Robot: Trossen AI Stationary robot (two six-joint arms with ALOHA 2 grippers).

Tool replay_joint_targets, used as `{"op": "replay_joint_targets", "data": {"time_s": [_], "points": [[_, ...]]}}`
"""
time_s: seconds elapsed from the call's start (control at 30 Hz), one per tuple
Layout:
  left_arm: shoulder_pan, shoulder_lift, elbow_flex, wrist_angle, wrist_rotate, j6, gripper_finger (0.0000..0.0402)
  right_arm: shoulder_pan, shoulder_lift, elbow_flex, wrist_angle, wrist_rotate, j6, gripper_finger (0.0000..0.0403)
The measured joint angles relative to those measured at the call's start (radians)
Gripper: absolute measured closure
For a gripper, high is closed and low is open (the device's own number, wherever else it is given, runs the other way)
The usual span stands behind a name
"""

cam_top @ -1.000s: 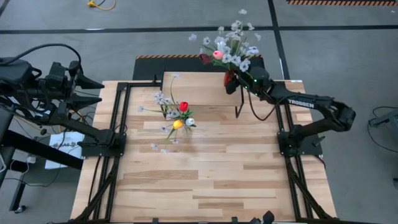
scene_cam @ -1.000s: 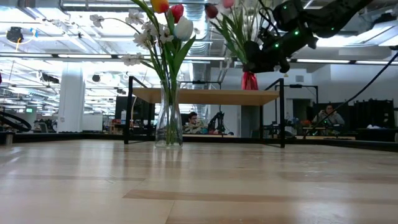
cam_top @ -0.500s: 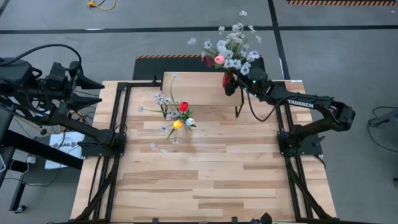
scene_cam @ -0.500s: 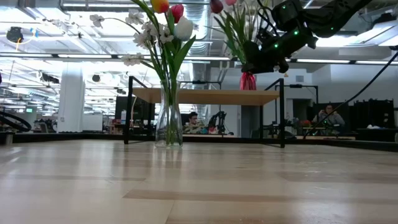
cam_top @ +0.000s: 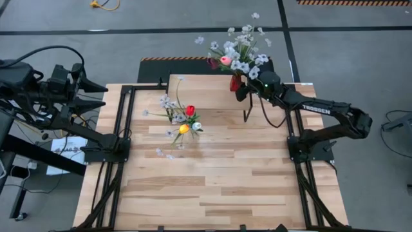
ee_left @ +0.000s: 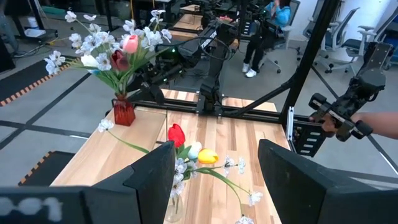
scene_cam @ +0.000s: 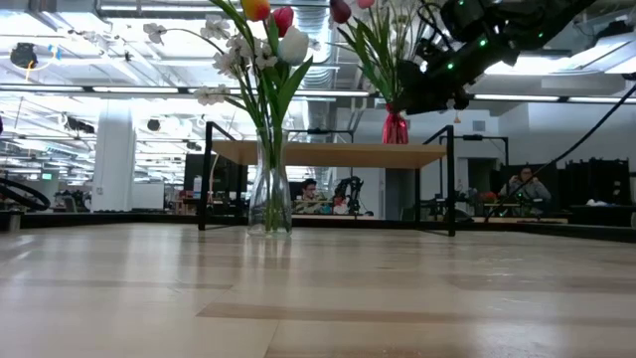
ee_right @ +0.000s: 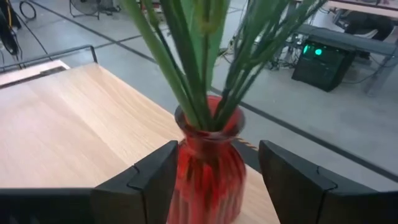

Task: Pick and place flowers into a vace then onto a shelf
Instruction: Put the transparent vase with flowers on the shelf

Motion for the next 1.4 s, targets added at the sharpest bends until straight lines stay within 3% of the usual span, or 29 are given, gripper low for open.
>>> {"op": "replay_joint_targets", "data": {"time_s": [0.27, 0.53, 0.77, 0.93, 1.2, 1.33, 1.4], "points": [[0.000, 0.000, 0.000, 0.000, 0.000, 0.000, 0.0182, 0.018, -0.093, 0.000, -0.128, 0.002, -0.007, 0.0191], [0.000, 0.000, 0.000, 0.000, 0.002, 0.001, 0.0182, 0.109, -0.200, 0.000, -0.255, 0.002, 0.012, 0.0189], [0.000, 0.000, 0.000, 0.005, 0.136, 0.017, 0.0182, 0.219, -0.298, 0.000, -0.312, 0.002, 0.066, 0.0189], [0.000, 0.017, -0.006, 0.006, 0.204, -0.052, 0.0182, 0.307, -0.358, 0.000, -0.343, 0.004, 0.115, 0.0189], [0.000, 0.000, -0.245, 0.080, 0.344, -0.267, 0.0182, 0.466, -0.395, 0.000, -0.354, 0.148, 0.173, 0.0189], [-0.015, -0.044, -0.423, 0.220, 0.500, -0.355, 0.0182, 0.543, -0.393, 0.000, -0.354, 0.236, 0.214, 0.0189], [-0.043, -0.079, -0.486, 0.286, 0.527, -0.391, 0.0182, 0.579, -0.391, 0.000, -0.356, 0.271, 0.239, 0.0189]]}}
